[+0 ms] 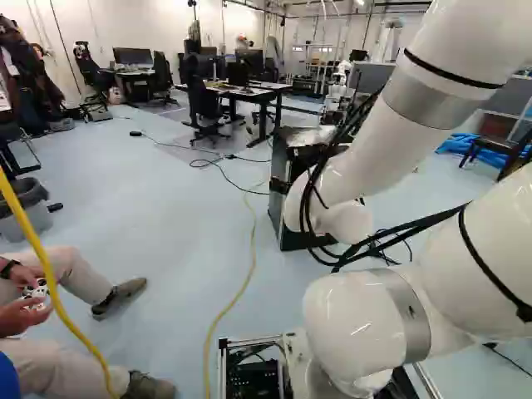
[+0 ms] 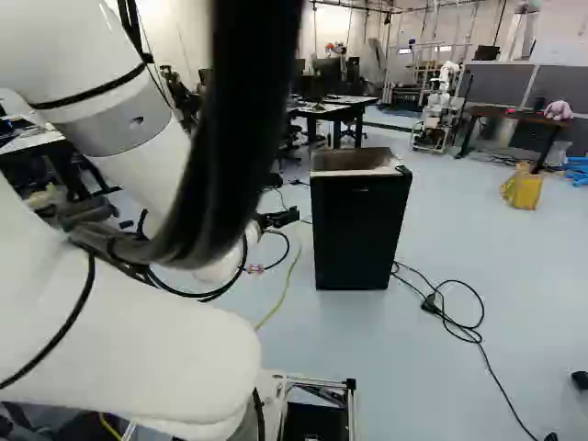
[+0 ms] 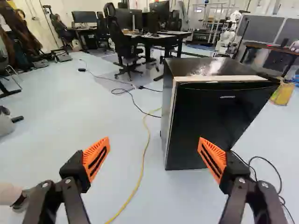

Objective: Grab a drink from the fridge

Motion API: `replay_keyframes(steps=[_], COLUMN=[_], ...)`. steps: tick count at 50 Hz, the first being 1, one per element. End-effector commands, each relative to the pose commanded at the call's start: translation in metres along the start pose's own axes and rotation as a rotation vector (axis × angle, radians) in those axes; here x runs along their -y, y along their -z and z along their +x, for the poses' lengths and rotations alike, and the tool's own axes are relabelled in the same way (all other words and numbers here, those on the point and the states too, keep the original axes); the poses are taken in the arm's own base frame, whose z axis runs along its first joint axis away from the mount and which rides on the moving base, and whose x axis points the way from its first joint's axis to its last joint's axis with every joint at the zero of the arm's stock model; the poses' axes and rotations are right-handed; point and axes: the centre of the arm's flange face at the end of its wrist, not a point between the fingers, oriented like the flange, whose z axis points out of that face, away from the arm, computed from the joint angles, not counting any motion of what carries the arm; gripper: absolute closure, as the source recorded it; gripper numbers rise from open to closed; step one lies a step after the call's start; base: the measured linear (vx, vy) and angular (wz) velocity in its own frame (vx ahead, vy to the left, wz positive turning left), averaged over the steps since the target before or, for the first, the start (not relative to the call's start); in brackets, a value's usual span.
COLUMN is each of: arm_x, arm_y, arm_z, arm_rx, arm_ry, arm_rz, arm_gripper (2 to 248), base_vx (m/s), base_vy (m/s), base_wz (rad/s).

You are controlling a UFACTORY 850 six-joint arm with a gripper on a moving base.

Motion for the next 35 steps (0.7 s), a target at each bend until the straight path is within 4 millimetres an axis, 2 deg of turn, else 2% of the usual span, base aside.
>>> replay_keyframes(steps=[35], arm_x=[0.0], arm_y=[0.0], arm_z=[0.0], arm_rx=[0.0], arm_ry=[0.0], arm_rz=[0.0], arm_gripper=[3], base_vx=[0.015], base_vy=[-0.004], base_wz=[-0.002])
